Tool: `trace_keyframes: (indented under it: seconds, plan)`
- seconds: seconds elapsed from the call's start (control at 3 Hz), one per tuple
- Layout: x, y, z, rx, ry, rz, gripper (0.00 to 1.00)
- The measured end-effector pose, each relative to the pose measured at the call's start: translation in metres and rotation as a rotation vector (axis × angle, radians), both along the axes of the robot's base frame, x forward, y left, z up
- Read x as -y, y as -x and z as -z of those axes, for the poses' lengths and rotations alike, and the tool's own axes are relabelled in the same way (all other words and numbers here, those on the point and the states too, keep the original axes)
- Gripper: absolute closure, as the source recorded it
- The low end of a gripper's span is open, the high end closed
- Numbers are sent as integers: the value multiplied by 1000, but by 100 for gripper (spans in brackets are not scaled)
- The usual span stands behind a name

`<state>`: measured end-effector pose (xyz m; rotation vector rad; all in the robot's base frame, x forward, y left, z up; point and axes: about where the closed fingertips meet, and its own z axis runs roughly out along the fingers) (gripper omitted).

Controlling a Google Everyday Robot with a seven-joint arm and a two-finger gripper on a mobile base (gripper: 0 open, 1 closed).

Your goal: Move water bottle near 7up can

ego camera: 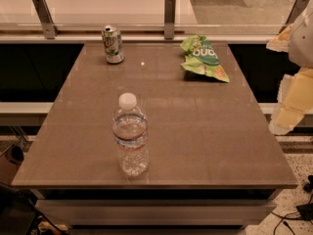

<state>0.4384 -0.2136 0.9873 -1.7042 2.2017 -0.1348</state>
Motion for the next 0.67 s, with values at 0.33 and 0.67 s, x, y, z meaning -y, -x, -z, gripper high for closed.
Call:
trace_keyframes:
  seconds: [0.33, 0.67]
  plan:
    - [0, 0, 0, 0, 0, 0, 0]
    - [-3, 0, -2, 9, -14, -3, 0]
